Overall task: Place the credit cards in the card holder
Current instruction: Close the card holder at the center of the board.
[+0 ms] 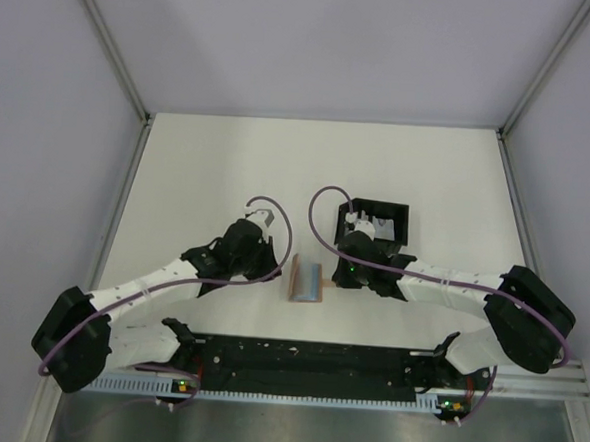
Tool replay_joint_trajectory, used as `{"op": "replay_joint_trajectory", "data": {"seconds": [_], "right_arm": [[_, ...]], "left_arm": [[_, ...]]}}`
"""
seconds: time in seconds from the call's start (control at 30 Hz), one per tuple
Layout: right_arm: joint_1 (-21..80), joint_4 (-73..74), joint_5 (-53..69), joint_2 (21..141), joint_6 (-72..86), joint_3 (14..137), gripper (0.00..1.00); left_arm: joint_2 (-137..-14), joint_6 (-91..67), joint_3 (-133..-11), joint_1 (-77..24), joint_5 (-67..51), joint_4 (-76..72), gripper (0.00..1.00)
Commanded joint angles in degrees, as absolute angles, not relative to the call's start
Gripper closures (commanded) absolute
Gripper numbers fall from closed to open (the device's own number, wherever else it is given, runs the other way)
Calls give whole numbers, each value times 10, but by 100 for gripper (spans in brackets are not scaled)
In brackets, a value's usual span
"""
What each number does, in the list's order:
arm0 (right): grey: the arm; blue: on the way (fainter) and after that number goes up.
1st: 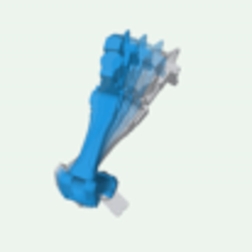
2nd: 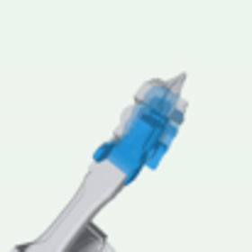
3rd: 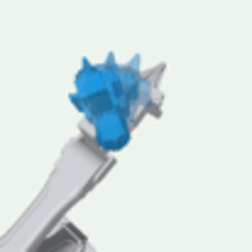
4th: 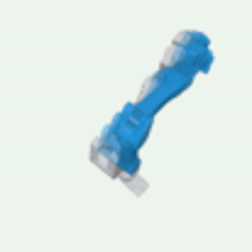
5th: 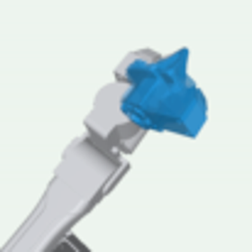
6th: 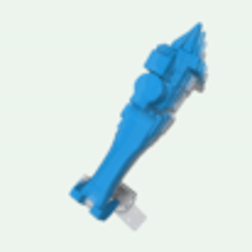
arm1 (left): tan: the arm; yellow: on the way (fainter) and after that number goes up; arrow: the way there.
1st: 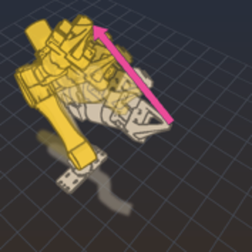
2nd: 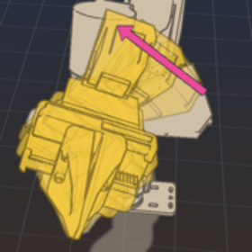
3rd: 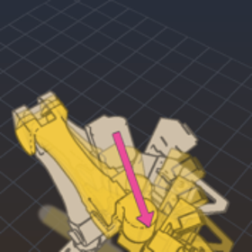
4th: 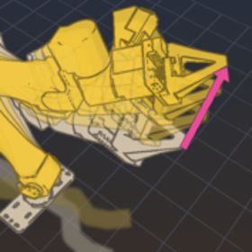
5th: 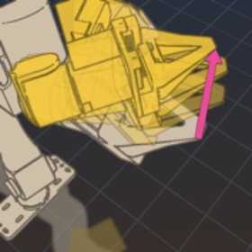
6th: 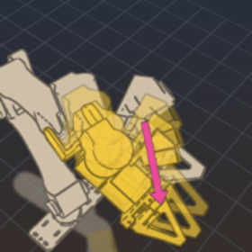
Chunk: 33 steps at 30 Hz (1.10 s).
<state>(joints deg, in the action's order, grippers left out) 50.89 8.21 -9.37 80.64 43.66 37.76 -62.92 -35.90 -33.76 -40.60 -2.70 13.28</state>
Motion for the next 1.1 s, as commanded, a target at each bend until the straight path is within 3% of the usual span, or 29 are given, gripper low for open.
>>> {"op": "replay_joint_trajectory", "data": {"seconds": [0.0, 0.23, 1.07], "right_arm": [[516, 84, -98, 795, 432, 387, 100], [515, 85, -97, 794, 430, 388, 100], [515, 60, -64, 773, 431, 385, 100]], "left_arm": [[-665, -366, -309, -407, -84, 92, 97], [-673, -395, -271, -407, -155, -53, 97], [-851, -405, -322, -451, -127, -96, 99]]}}
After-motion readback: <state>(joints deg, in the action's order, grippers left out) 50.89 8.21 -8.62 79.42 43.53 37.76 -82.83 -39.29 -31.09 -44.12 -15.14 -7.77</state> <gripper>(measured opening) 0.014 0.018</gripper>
